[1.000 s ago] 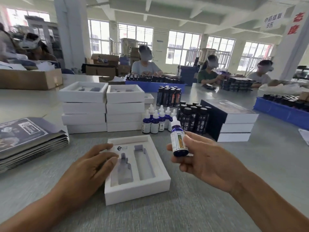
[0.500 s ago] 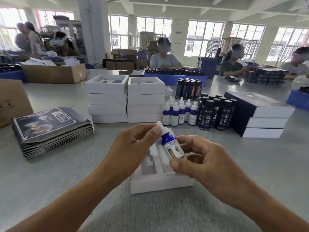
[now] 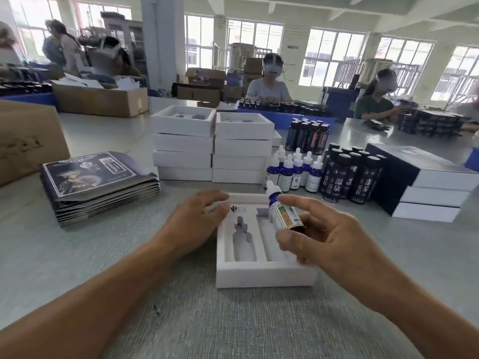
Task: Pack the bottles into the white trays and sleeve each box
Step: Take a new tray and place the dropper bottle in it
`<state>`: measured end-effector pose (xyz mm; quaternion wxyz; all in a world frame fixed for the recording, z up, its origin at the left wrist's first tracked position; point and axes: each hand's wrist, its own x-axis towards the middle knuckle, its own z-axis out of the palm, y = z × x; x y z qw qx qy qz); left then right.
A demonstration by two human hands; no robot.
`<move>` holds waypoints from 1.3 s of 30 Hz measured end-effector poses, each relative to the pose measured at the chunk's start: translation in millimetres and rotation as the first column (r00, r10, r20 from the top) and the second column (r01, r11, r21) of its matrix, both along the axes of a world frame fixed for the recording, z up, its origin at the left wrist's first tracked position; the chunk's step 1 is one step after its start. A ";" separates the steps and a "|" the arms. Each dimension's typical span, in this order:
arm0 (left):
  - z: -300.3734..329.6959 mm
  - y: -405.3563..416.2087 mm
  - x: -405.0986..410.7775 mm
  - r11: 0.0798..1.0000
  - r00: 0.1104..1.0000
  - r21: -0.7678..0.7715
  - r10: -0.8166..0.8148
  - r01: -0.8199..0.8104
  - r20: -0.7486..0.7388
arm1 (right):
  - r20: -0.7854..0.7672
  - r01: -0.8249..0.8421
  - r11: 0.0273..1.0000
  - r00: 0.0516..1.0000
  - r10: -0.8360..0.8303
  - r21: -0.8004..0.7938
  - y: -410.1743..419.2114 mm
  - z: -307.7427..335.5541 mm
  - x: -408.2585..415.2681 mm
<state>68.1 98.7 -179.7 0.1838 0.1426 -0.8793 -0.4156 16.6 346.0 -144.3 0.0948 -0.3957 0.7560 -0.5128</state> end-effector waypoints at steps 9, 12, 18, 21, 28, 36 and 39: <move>-4.3 -4.0 -0.9 1.000 0.999 -0.015 0.010 -0.011 -0.052 | -0.284 -0.002 0.949 0.954 0.096 0.315 -30.0 5.5 -8.2; -5.6 -4.5 -1.5 1.000 0.998 -0.012 0.015 -0.016 -0.068 | -0.372 0.014 0.913 0.916 0.153 0.409 -38.7 -1.6 -8.9; -7.2 -3.8 -1.6 1.000 0.999 -0.023 0.002 -0.003 -0.050 | -0.375 0.036 0.904 0.916 0.141 0.427 -38.8 -5.5 -10.8; -7.6 -3.3 -1.8 1.000 0.999 -0.019 0.002 -0.003 -0.052 | -0.375 0.017 0.891 0.910 0.173 0.453 -36.9 -0.3 -10.5; -9.0 -3.1 -1.0 0.999 0.999 -0.038 0.006 -0.008 -0.051 | -0.346 -0.008 0.901 0.922 0.175 0.433 -30.1 3.0 -13.3; -10.4 -3.8 -0.9 0.999 0.998 -0.048 0.005 -0.008 -0.058 | -0.337 -0.014 0.891 0.923 0.187 0.454 -29.2 1.3 -16.5; -10.4 -3.7 -1.0 0.999 0.998 -0.049 0.002 -0.005 -0.059 | -0.363 -0.017 0.874 0.906 0.219 0.485 -30.8 2.3 -16.4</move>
